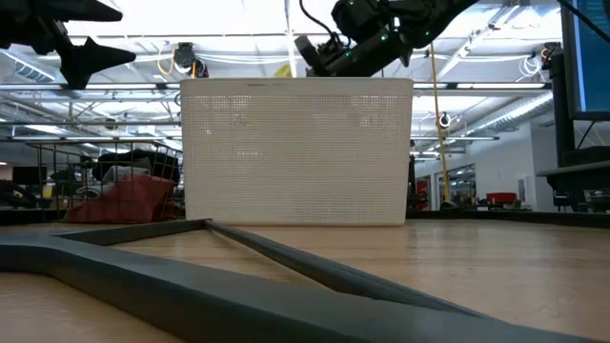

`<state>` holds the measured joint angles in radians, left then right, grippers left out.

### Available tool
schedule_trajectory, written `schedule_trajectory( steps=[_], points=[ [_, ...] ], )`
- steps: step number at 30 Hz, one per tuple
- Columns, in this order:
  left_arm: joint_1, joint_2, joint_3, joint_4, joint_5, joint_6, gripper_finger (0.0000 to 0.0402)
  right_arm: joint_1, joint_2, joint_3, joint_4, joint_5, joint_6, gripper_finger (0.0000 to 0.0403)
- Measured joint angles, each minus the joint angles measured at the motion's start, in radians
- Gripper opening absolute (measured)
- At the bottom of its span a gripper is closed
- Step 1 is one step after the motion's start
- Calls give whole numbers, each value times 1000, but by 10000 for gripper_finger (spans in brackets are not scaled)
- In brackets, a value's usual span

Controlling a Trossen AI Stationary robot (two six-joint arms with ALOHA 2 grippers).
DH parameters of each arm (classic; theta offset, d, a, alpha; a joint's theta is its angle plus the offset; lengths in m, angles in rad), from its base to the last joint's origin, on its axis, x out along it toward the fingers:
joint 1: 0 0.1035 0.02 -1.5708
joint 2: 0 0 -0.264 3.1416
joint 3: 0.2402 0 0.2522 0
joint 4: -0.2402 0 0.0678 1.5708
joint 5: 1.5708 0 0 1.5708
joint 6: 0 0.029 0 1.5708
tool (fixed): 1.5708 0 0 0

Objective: Pick & Place Cloths
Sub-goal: Put the yellow shirt into the white bin, then return to Home Position

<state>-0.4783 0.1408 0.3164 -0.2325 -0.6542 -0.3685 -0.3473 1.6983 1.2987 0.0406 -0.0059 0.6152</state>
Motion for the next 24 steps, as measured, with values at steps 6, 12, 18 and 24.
schedule_trajectory(
  steps=[6, 12, 18, 24],
  points=[
    [14, -77, -38, -26, 12, -1, 310, -3, 17, 0, 13, -7, 1, 90],
    [15, -119, -88, -26, 13, -19, 310, -5, 11, 0, 54, -21, -28, 133],
    [15, -117, -117, -33, 0, -79, 310, -5, -8, -1, 45, -24, -71, 157],
    [15, -116, -117, -42, 1, -78, 310, 0, -74, 0, 31, -22, -122, 157]
  ],
)
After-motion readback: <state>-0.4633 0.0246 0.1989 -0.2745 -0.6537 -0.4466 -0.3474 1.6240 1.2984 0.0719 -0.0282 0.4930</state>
